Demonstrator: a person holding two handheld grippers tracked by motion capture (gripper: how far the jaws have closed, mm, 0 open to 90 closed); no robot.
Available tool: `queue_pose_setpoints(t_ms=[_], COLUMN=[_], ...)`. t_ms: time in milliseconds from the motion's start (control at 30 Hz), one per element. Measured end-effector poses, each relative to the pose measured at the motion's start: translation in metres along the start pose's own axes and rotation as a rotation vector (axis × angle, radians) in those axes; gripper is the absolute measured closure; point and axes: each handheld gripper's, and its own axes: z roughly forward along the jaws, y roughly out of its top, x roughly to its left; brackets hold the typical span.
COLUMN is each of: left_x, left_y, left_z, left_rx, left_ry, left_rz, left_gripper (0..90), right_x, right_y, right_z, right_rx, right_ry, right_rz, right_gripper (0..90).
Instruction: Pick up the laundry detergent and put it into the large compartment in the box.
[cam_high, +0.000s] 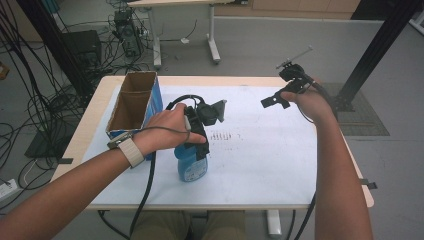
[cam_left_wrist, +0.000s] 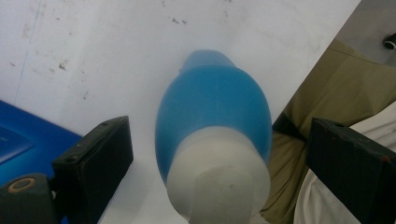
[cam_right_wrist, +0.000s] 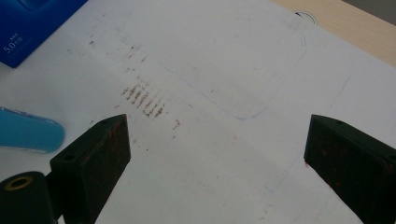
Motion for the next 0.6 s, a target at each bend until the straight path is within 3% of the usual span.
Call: queue_pose_setpoints(t_ms=[600], left_x=[-0.0006], left_y=[0.0002], left_z=[0.0007], left_rx=[0.000], left_ry=[-0.004], left_rz=[-0.004], left_gripper=[8.2], right_x=[-0.0004], right_y=[-0.0014], right_z=[-0.0019], right_rx=[-0.004], right_ry=[0.000], right_rz=[0.003], right_gripper=[6.9])
